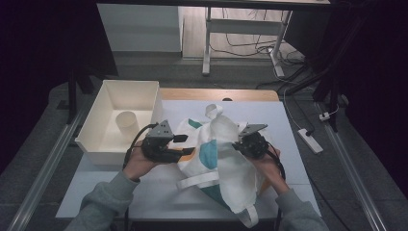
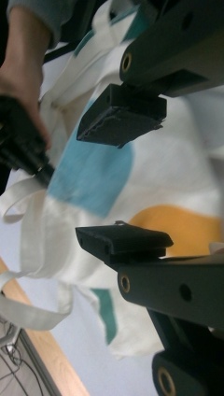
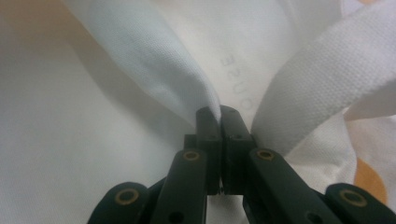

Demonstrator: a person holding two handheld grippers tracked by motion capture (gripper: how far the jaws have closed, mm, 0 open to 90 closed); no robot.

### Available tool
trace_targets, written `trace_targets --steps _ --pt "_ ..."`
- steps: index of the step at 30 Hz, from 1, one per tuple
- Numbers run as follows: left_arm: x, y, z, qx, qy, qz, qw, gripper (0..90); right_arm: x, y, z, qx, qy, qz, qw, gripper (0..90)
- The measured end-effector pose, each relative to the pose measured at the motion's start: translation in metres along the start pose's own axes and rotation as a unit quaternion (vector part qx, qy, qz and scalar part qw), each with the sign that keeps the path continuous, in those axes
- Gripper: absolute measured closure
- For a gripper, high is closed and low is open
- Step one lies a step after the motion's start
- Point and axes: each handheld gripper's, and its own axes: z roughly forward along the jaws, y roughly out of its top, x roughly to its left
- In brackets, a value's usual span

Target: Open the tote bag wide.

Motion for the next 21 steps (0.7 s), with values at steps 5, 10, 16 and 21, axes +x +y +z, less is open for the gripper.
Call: trace_targets --steps 5,10,16,21 --pt "-0.013 -0.002 0.003 0.008 -0.015 0.011 0.9998 47.5 -0.005 -0.001 0.003 0.001 0.002 0.004 1.0 88.2" --pt "-0.027 -0.001 0.029 0.048 -0.027 0.024 0.9982 41.2 -0.005 -0.001 0.006 0.005 0.002 0.001 1.0 88.2" --pt "-0.044 0.017 0.048 0.049 0.002 0.043 0.9979 30.3 -0.005 -0.001 0.008 0.009 0.003 0.002 1.0 88.2" --pt "-0.044 0.038 0.074 0.06 0.04 0.041 0.9965 27.3 -0.004 -0.001 0.008 0.01 0.001 0.001 1.0 88.1"
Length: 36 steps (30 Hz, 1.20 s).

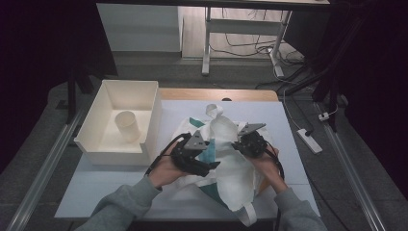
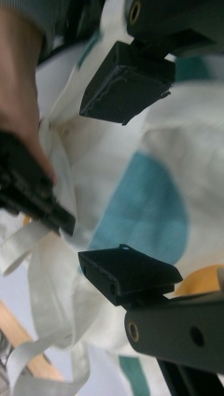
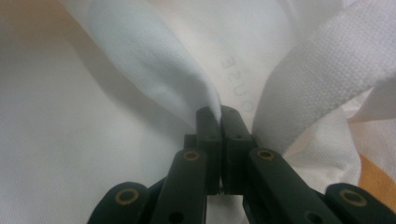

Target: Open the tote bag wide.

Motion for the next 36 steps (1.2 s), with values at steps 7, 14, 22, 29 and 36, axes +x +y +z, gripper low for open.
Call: trace_targets --steps 7,14,22,29,36 --pt "0.013 -0.011 0.028 0.05 -0.017 -0.037 0.9979 37.3 0.001 0.0 -0.002 -0.002 0.002 -0.005 1.0 88.1" --pt "0.024 -0.042 0.022 0.082 -0.01 -0.046 0.9955 81.9 0.0 0.001 -0.006 -0.007 0.001 -0.007 1.0 88.1" --pt "0.023 -0.053 -0.014 0.04 -0.03 -0.051 0.9974 89.8 -0.006 0.008 -0.027 -0.03 -0.002 -0.014 0.9995 88.1" --pt "0.026 -0.056 -0.06 -0.029 -0.055 -0.076 0.9952 89.9 -0.036 0.015 -0.052 -0.076 0.018 0.058 0.9952 88.2" --pt "0.036 -0.055 -0.071 -0.046 -0.042 -0.088 0.9942 89.9 -0.066 0.029 -0.038 -0.065 0.021 0.11 0.9916 88.1"
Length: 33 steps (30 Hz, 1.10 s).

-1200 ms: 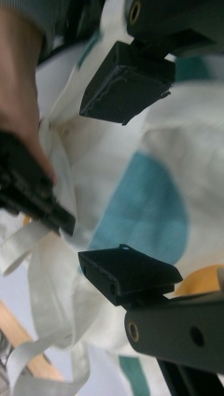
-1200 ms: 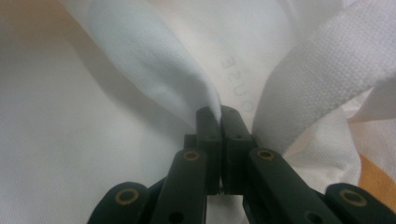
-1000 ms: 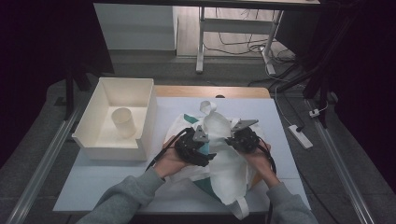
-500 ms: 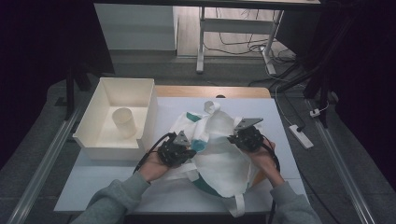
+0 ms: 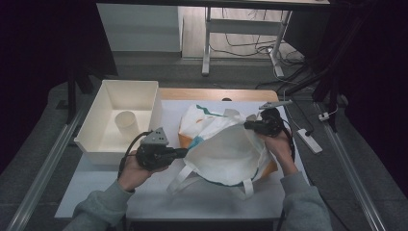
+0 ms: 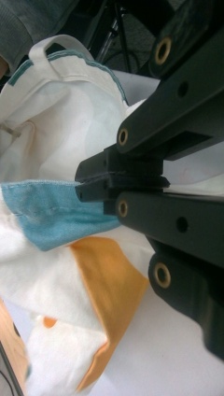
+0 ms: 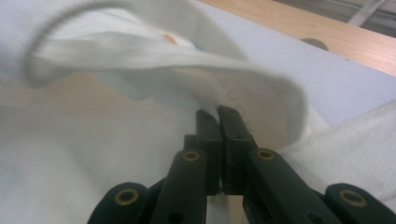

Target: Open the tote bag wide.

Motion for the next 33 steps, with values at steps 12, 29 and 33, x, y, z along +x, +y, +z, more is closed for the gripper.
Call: trace_targets --steps 12,29,33 --pt "0.014 0.007 0.031 0.017 0.018 -0.007 0.9997 89.9 -0.034 -0.004 0.057 0.054 -0.063 0.005 0.9965 88.1" --pt "0.02 0.002 0.044 0.02 0.013 -0.017 0.9996 89.6 0.024 -0.013 -0.013 -0.029 0.009 -0.026 0.9992 47.7" --pt "0.019 0.002 0.044 0.02 0.016 -0.015 0.9996 89.6 0.064 -0.027 -0.04 -0.025 0.057 -0.071 0.9955 44.9"
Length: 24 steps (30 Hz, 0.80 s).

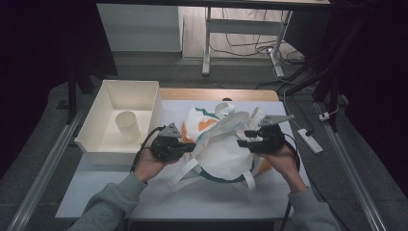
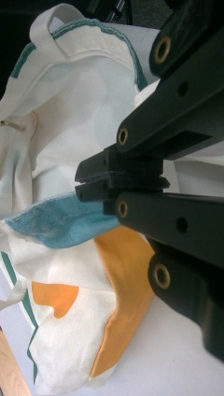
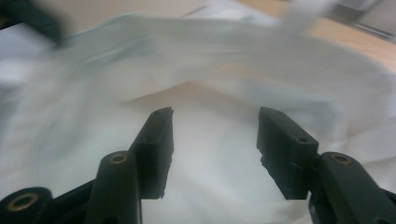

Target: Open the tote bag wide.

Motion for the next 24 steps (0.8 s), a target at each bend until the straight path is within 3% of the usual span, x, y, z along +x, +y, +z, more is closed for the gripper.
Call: trace_targets --steps 6,10,15,18,21,22,24 --pt "0.002 -0.001 0.001 -0.002 0.004 -0.004 1.0 89.6 0.054 -0.013 -0.022 0.003 0.055 -0.036 0.9978 44.5" --pt "0.003 -0.001 0.002 -0.002 0.006 -0.006 1.0 89.5 0.077 -0.018 -0.016 0.017 0.077 -0.056 0.9953 45.2" --pt "0.003 -0.003 0.004 -0.001 0.011 -0.007 0.9999 89.5 0.086 -0.02 0.004 0.043 0.113 -0.063 0.9907 48.5" --pt "0.005 -0.003 0.007 0.003 0.014 -0.005 0.9999 89.5 0.091 -0.021 0.012 0.06 0.103 -0.081 0.9896 58.1" --pt "0.006 -0.005 0.01 0.008 0.02 -0.007 0.9997 89.5 0.093 -0.025 0.019 0.067 0.078 -0.098 0.9898 77.3" --pt "0.006 -0.005 0.011 0.011 0.024 -0.006 0.9996 89.4 0.092 -0.026 0.021 0.062 0.08 -0.099 0.9899 85.1" --pt "0.007 -0.006 0.015 0.016 0.024 -0.007 0.9996 88.7 0.091 -0.028 0.023 0.055 0.079 -0.096 0.9908 87.1"
